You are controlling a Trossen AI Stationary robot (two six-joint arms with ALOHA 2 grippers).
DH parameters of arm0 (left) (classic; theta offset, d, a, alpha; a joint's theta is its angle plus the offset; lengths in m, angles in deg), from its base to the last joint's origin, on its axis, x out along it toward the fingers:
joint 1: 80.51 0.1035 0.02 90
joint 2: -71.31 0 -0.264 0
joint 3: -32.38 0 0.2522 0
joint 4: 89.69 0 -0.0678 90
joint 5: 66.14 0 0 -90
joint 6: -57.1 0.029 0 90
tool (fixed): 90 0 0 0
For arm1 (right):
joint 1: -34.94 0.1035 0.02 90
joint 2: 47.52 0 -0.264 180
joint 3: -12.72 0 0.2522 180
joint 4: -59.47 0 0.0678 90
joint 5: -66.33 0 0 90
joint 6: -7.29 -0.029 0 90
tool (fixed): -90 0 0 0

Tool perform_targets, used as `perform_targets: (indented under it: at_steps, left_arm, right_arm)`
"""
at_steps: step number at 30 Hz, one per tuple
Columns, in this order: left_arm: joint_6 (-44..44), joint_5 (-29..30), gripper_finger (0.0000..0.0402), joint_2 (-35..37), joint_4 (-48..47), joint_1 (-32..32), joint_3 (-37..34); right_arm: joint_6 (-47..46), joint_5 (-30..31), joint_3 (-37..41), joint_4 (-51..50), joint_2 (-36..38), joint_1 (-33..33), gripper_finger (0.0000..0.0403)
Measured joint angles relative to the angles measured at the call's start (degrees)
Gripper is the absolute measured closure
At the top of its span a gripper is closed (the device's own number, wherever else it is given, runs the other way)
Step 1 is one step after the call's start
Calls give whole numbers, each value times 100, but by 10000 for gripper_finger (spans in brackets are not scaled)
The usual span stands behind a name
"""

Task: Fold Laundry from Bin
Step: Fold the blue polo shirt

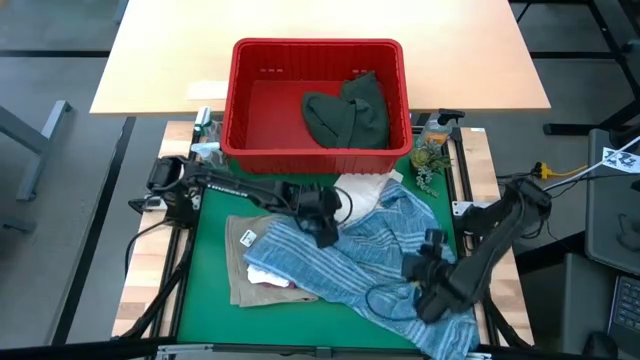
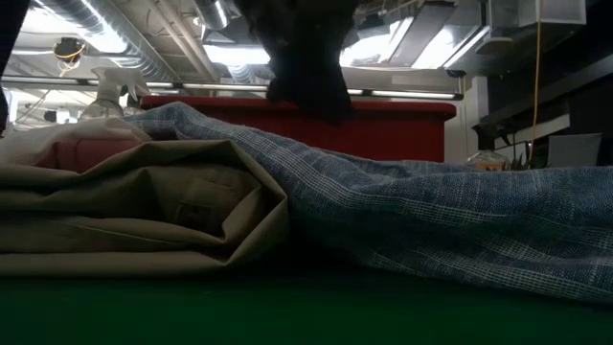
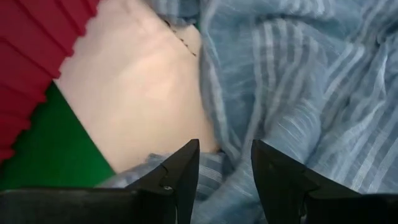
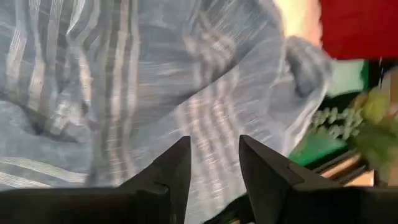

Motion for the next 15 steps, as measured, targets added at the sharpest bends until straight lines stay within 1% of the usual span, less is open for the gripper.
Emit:
perform_targets:
  at_steps: [4, 8, 10, 15]
  left_arm:
    - [183, -98, 260, 199, -66, 236, 2]
    - [586, -100, 260, 596, -143, 379, 4]
    - [753, -96, 260, 808, -196, 423, 4]
    - [1086, -39, 260, 1102, -238, 467, 15]
  right_arm:
    - [1141, 14, 0, 0, 595, -750, 267]
    - [1947, 198, 117, 104, 1230, -1759, 267]
    - [2202, 196, 345, 311, 1564, -2348, 267]
    - [2796, -56, 1289, 1450, 2280, -3765, 267]
